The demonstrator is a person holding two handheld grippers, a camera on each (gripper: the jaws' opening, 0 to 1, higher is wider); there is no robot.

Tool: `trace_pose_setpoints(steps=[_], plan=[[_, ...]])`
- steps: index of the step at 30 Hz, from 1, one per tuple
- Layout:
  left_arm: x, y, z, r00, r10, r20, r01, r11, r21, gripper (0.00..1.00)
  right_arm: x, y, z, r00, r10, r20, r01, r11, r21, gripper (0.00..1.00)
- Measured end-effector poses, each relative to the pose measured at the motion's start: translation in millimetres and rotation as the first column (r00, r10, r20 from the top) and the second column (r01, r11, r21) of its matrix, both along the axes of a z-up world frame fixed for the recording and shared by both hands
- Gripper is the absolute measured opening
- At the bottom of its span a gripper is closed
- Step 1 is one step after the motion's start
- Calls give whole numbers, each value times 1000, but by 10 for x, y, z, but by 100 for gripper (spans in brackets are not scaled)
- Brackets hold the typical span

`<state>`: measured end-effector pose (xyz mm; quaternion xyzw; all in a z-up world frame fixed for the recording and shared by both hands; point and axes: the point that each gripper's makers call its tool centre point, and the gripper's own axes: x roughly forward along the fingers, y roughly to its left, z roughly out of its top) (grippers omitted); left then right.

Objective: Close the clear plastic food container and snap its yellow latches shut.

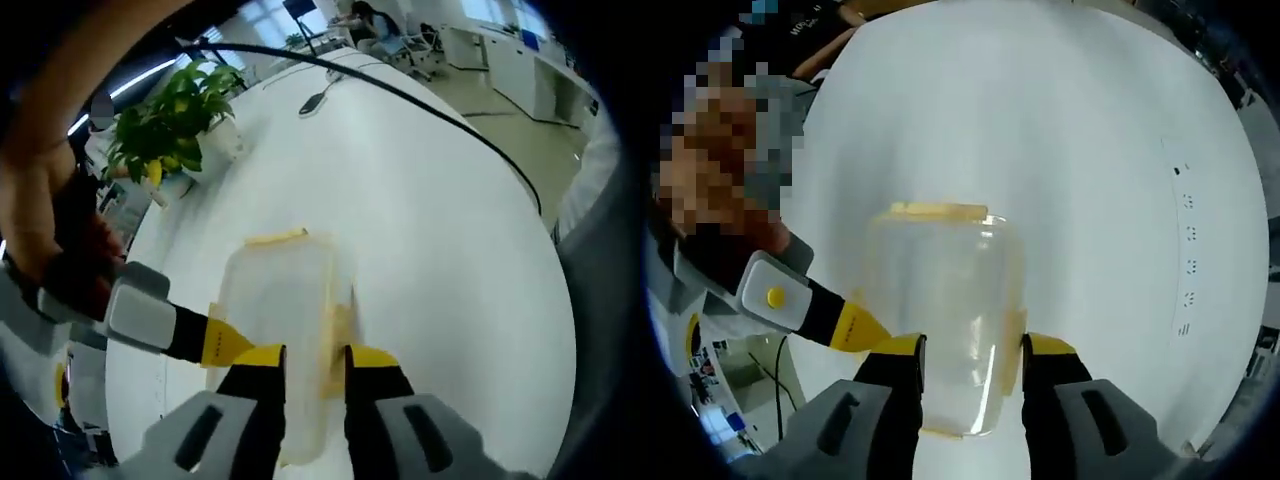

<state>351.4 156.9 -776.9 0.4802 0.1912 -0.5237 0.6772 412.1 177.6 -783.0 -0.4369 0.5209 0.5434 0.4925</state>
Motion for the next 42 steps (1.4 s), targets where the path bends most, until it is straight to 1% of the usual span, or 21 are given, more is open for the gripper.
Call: trace_pose_setpoints(steps=[6,8,11,13,14,15,16,17,18,19,21,22,23,27,30,31,33,34,35,39,42], plan=[[-2,-3,-3,1000,11,22,-11,1000,15,15,6,0,12,1000,-15,6,15,999,35,36],[-7,-6,-9,999,11,33,-12,1000,27,15,5,8,8,1000,-13,11,13,999,30,36],[-4,4,-6,999,20,37,-21,999,24,14,6,12,6,1000,-16,10,15,1000,21,36],[-13,-1,-18,998,21,58,-23,999,26,14,5,19,2,1000,-15,11,15,1000,12,36],[4,-35,-24,996,16,88,-18,1000,24,13,3,23,-1,1000,-15,13,15,1000,7,36],[-38,90,24,994,42,97,-48,997,57,13,-4,26,-5,1000,-11,18,11,1000,3,36],[-43,74,73,993,0,116,-8,998,70,13,-16,24,-7,1000,-13,18,14,1000,-1,36],[-38,32,17,994,6,107,-13,998,64,13,-19,20,-7,1000,-14,18,14,1000,-2,36],[-17,35,23,996,29,90,-34,998,50,14,-21,8,5,1000,-17,17,17,1000,2,36],[-2,33,23,996,24,85,-28,998,49,14,-26,2,7,1000,-18,14,18,1000,7,36],[4,36,20,997,6,82,-10,999,52,14,-33,-7,9,1000,-23,-9,23,999,38,36],[10,32,20,997,8,76,-12,999,49,14,9,-15,-6,997,-58,-43,60,996,72,36],[8,28,12,997,9,77,-13,999,48,14,18,-22,-10,996,-73,-57,78,993,88,36],[13,10,-7,994,-2,108,-4,998,61,15,47,-38,-25,989,-101,-110,114,985,126,35],[40,8,-3,994,0,107,-6,998,59,15,66,-29,-39,981,-120,-153,142,980,143,35],[34,9,-7,995,0,104,-6,998,58,15,104,-44,-44,979,-122,-164,146,979,145,35],[36,9,-15,995,-4,102,-2,998,55,15,123,-44,-43,978,-120,-172,146,978,149,34],[41,7,-16,995,-6,104,0,999,54,15,91,-25,-38,977,-119,-179,147,978,148,32],[6,9,-4,995,-16,96,10,998,54,15,41,15,-16,969,-124,-215,156,978,142,32],[10,3,-14,994,-18,108,13,999,50,15,30,38,19,974,-109,-200,138,981,136,33],[26,-10,-10,994,-15,107,9,998,58,16,70,34,6,974,-111,-197,140,980,141,34]])
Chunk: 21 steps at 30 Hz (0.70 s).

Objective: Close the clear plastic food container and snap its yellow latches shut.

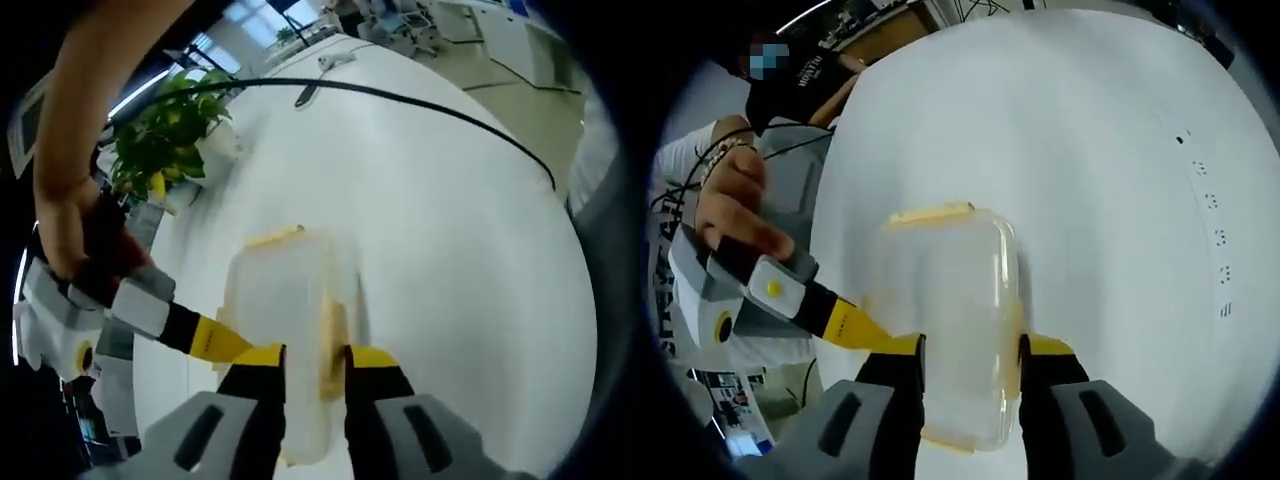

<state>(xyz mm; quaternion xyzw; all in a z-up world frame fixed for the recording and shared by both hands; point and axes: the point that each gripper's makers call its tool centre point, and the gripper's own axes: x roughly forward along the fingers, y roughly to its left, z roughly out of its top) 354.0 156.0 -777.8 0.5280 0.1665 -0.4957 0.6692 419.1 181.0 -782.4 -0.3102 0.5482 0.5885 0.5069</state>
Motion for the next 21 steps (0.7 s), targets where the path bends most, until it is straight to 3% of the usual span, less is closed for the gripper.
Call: trace_pose_setpoints(steps=[6,14,21], plan=[[14,-4,-7,1000,17,-12,-17,1000,-8,16,-9,-19,-3,1000,-7,25,7,1000,4,35],[31,-15,-12,1000,19,-15,-19,1000,3,18,12,-81,-2,995,-3,100,8,999,-47,35],[37,-10,-52,1000,2,-1,-2,1000,17,23,-40,-114,17,985,-52,165,58,998,-29,35]])
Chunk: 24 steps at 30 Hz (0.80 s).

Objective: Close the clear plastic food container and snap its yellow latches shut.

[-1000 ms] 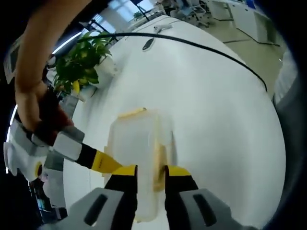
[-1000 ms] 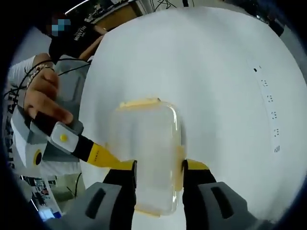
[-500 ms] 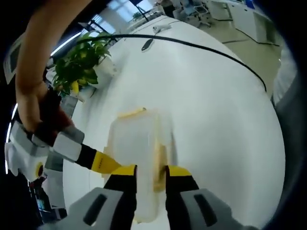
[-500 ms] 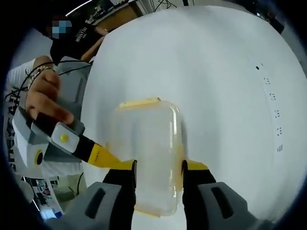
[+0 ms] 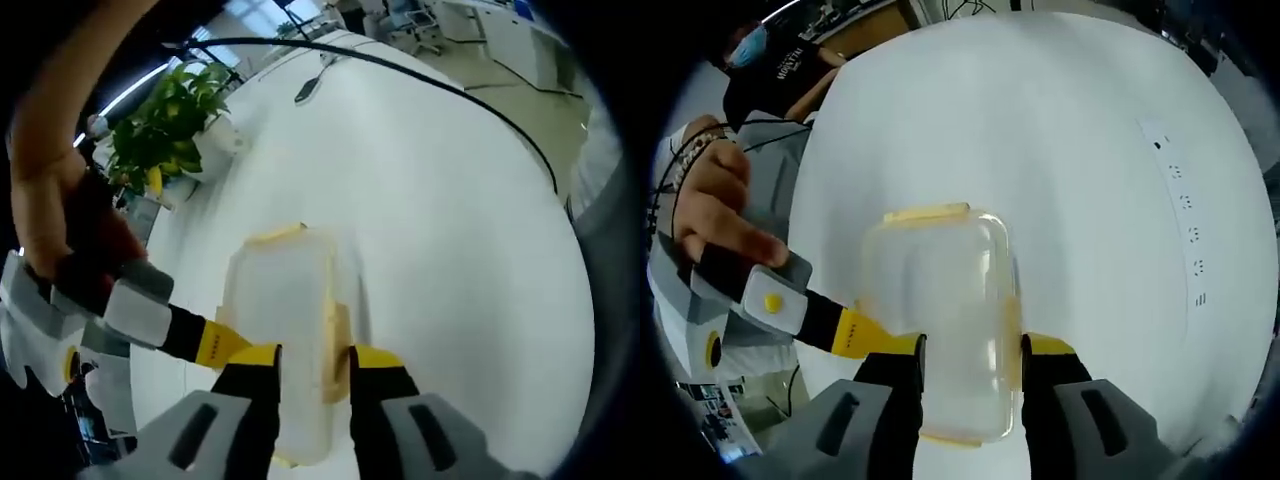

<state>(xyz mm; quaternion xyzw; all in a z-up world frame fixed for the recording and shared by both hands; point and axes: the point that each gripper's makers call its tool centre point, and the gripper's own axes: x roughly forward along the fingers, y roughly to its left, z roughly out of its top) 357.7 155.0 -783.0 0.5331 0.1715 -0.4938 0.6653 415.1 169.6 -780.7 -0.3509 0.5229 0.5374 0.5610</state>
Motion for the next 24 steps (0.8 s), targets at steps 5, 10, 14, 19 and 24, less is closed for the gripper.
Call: trace_pose_setpoints(steps=[5,10,14,19,24], plan=[[0,-5,13,1000,11,9,-11,1000,5,24,-15,-10,20,998,-34,57,32,999,23,35],[-59,-6,31,997,31,-74,-35,998,-51,29,45,-1,81,984,-78,160,67,995,77,35],[-12,139,175,982,138,-125,-154,980,-126,38,118,-6,408,958,-237,160,187,943,275,42],[102,268,502,942,232,-242,-311,874,-374,54,260,-307,733,877,-350,329,203,890,407,41],[257,475,766,904,287,-317,-426,669,-609,59,73,-577,704,794,-486,366,254,811,527,44]])
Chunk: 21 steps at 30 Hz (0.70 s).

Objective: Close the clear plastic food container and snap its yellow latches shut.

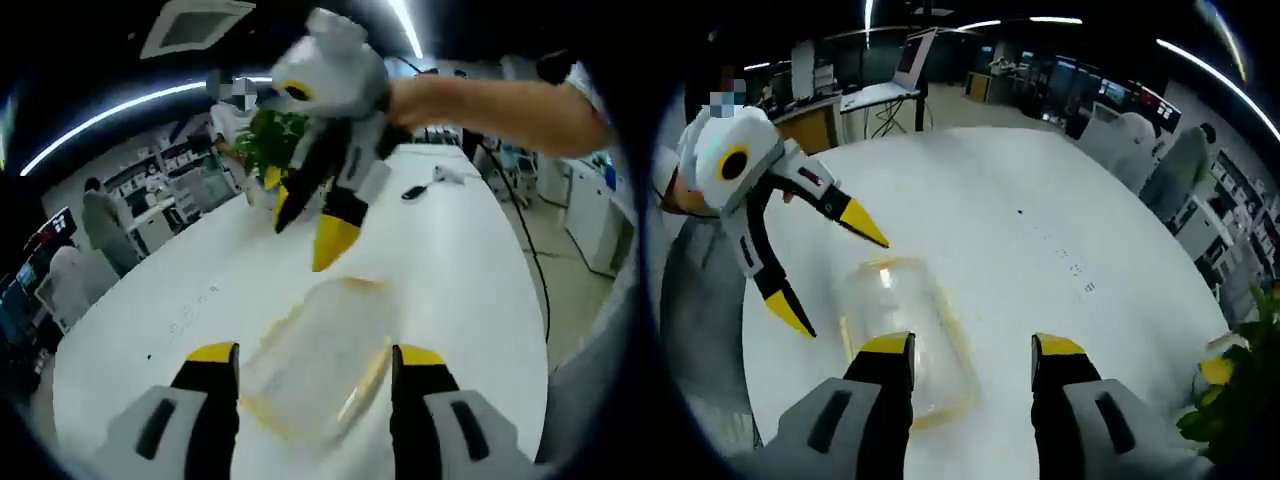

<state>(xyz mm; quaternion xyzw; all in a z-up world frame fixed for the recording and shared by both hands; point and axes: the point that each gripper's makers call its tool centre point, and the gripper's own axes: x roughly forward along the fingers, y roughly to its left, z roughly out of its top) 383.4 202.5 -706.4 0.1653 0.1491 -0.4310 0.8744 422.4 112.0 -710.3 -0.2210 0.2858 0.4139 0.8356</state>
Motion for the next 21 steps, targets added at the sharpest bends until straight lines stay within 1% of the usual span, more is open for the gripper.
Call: trace_pose_setpoints(steps=[1,2,3,4,5,6,7,8,10,11,12,13,15,16,17,18,21], plan=[[19,46,-10,1000,31,-4,-31,999,-27,61,-39,-21,-20,1000,-22,20,21,999,28,45],[43,114,-43,997,76,-9,-77,996,-52,64,-99,-40,-62,998,-45,37,43,996,72,46],[53,154,-80,995,103,-17,-104,993,-63,66,-154,-41,-93,997,-59,40,54,993,107,46],[56,205,-159,990,137,-40,-139,989,-51,67,-247,-19,-154,997,-71,31,66,987,148,47],[48,295,-300,981,177,-77,-178,984,1,66,-308,-17,-203,997,-78,25,73,984,160,50],[31,309,-378,981,176,-83,-174,984,29,67,-363,-30,-256,997,-77,25,72,985,156,53],[30,357,-456,977,199,-78,-195,979,53,69,-412,-51,-327,995,-96,28,91,985,145,56],[26,365,-487,976,203,-75,-199,979,54,71,-451,-59,-360,995,-96,31,90,986,141,61],[-9,366,-552,972,209,-109,-207,978,32,74,-483,-110,-419,991,-129,34,123,982,145,68],[-22,377,-577,968,217,-127,-216,976,19,74,-483,-143,-467,988,-154,22,149,977,150,74],[-23,383,-598,964,224,-140,-225,974,11,73,-486,-171,-503,985,-172,9,169,975,146,77],[-17,396,-626,957,242,-157,-245,970,2,73,-491,-203,-564,981,-192,-11,191,972,138,78],[-4,401,-674,953,251,-170,-254,967,1,74,-508,-225,-654,979,-199,-35,201,973,116,77],[-3,399,-704,951,252,-182,-256,967,3,74,-536,-279,-753,974,-217,-62,221,973,62,76],[-4,397,-733,949,252,-191,-255,967,8,73,-542,-303,-800,975,-215,-64,217,976,29,74],[5,399,-760,946,257,-196,-259,966,14,72,-522,-322,-846,976,-212,-49,212,977,-4,73],[18,411,-804,945,263,-196,-261,965,36,72,-509,-296,-915,975,-215,-57,214,977,-13,76]])
